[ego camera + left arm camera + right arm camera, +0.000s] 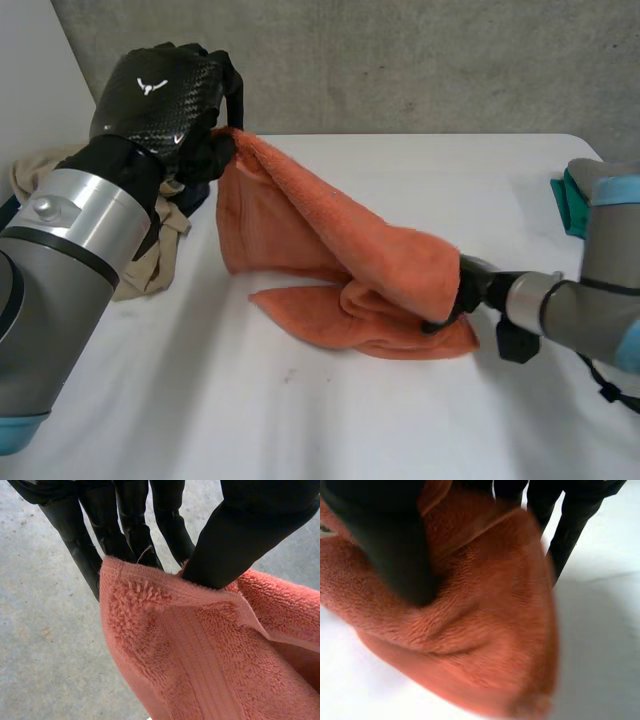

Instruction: Fold the laundry.

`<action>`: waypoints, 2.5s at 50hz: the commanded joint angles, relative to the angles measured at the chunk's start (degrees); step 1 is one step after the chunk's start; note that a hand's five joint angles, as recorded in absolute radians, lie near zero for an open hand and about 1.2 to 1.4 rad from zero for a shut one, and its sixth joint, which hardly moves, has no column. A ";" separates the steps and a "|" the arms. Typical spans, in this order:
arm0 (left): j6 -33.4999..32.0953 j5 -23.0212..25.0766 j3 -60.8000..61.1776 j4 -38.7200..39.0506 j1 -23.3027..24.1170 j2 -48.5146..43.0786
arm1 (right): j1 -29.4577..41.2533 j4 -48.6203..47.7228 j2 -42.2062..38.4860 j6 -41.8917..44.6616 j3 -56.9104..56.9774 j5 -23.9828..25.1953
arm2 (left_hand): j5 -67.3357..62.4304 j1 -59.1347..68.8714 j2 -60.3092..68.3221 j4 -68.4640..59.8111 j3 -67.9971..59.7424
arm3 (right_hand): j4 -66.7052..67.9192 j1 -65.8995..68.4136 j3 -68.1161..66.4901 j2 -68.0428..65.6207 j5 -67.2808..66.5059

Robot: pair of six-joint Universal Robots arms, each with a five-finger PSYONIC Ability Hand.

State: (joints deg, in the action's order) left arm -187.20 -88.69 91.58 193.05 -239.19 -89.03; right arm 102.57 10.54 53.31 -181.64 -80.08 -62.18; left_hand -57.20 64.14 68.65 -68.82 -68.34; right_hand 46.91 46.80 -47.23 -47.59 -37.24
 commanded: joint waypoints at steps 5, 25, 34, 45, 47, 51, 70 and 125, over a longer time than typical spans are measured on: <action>-0.53 0.01 -3.07 -0.21 -6.71 3.42 | -2.80 -8.17 13.47 6.10 1.50 -11.82 | -12.80 15.86 11.35 -11.18 -11.66 | 33.09 33.20 -32.77 -32.41 -32.76; -8.88 4.49 -3.86 -11.28 -18.07 -1.49 | -6.25 9.75 30.02 45.66 3.97 -14.38 | -12.80 15.86 11.35 -11.18 -11.66 | 33.09 33.20 -32.77 -32.41 -32.76; -7.57 5.72 -2.11 -10.16 -12.46 -9.40 | -4.05 11.43 21.76 48.66 4.76 -14.55 | 11.37 -8.30 -12.81 12.99 12.50 | 33.09 33.20 -32.77 -32.41 -32.76; -1.16 6.07 0.18 0.83 -3.22 -18.89 | 4.21 4.49 24.28 37.60 12.57 -15.43 | 48.06 -45.00 -49.50 49.68 49.19 | 33.09 33.20 -32.77 -32.41 -32.76; 1.83 6.16 0.27 2.68 -2.07 -21.62 | 4.74 4.49 26.83 35.84 13.54 -15.52 | 49.42 -46.35 -50.86 51.04 50.55 | 33.09 33.20 -32.77 -32.41 -32.76; 6.14 6.42 -0.52 4.27 0.56 -25.57 | 6.58 4.31 30.45 31.44 15.48 -15.52 | 51.26 -48.20 -52.71 52.88 52.40 | 33.09 33.20 -32.77 -32.41 -32.76; 27.05 5.81 -15.46 5.24 7.51 -44.39 | 17.58 4.84 36.25 23.08 19.44 -22.28 | 30.68 -27.62 -32.13 32.30 31.82 | 33.09 33.20 -32.77 -32.41 -32.76; -8.42 3.61 11.88 -9.06 -11.91 -7.22 | 1.32 9.14 9.79 43.12 6.52 -23.69 | -12.80 15.86 11.35 -11.18 -11.66 | 33.09 33.20 -32.77 -32.41 -32.76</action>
State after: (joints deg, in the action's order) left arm -184.76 -84.98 106.85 191.92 -247.79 -95.01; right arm 107.92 10.16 57.66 -142.98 -68.87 -85.79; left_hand -55.52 67.51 68.65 -68.64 -68.36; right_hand 68.80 62.70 -68.41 -66.30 -56.30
